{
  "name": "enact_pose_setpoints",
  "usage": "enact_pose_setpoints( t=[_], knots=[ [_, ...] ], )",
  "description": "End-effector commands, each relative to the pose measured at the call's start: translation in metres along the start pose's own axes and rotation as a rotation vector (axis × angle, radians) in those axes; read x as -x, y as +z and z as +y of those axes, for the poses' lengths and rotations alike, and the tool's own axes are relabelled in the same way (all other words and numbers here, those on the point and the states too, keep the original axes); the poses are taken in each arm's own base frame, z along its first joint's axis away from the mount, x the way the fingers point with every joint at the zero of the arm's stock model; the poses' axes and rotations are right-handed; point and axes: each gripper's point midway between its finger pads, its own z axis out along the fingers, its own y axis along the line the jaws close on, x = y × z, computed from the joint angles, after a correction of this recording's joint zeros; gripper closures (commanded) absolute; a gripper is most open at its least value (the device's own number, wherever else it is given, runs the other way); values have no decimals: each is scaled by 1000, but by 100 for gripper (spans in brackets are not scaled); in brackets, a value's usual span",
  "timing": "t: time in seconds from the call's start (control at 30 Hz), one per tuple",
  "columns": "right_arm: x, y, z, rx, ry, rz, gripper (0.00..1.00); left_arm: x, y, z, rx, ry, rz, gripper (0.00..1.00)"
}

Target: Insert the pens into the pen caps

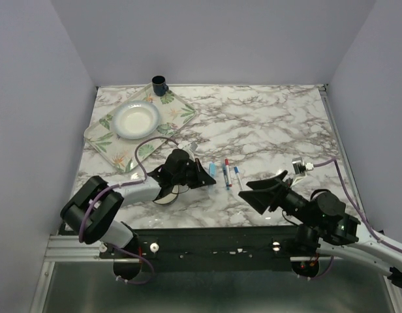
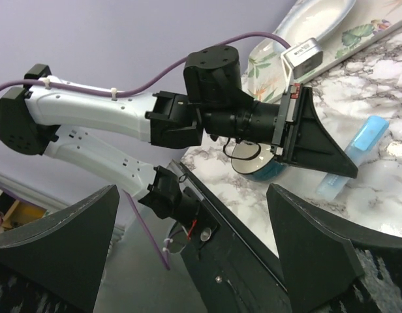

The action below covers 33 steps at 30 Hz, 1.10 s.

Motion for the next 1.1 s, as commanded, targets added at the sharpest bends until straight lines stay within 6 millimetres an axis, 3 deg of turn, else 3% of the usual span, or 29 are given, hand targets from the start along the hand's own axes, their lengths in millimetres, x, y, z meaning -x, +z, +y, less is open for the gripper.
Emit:
enact_pose_setpoints(
  t=[0.0,0.13,0.37,0.53,0.7,0.8,0.83,0.87,0.9,1.0,1.03,1.07],
  knots=[
    [-3,-10,-9,-15,28,-10,0,21,23,-11,-22,-42,-80,98],
    [-2,-16,-10,-13,28,-18,0,17,43,1,23,-68,-49,92],
    [1,-24,-12,-5,34,-38,0,12,62,26,134,-92,-21,79],
    [4,-28,-10,10,32,-52,0,14,59,35,213,-66,-28,61],
    [6,-26,-6,8,27,-36,0,17,45,39,290,-47,-33,51],
    [4,-23,-12,-35,42,-22,0,28,29,25,293,-27,-64,43],
    [2,-21,-12,-45,44,-11,0,36,19,10,267,-2,-96,32],
    [3,-21,-11,-46,42,-10,0,46,13,-1,248,18,-129,27],
    [4,-20,-11,-53,38,-6,0,50,3,2,285,30,-146,23],
    [14,-20,-10,-98,28,-11,0,79,-33,-31,259,154,-251,7],
    [22,-20,-14,-139,33,-33,0,90,-52,-54,209,200,-304,1],
    [19,-20,-22,-193,17,-13,0,100,-65,-70,180,299,-334,1]
  ],
)
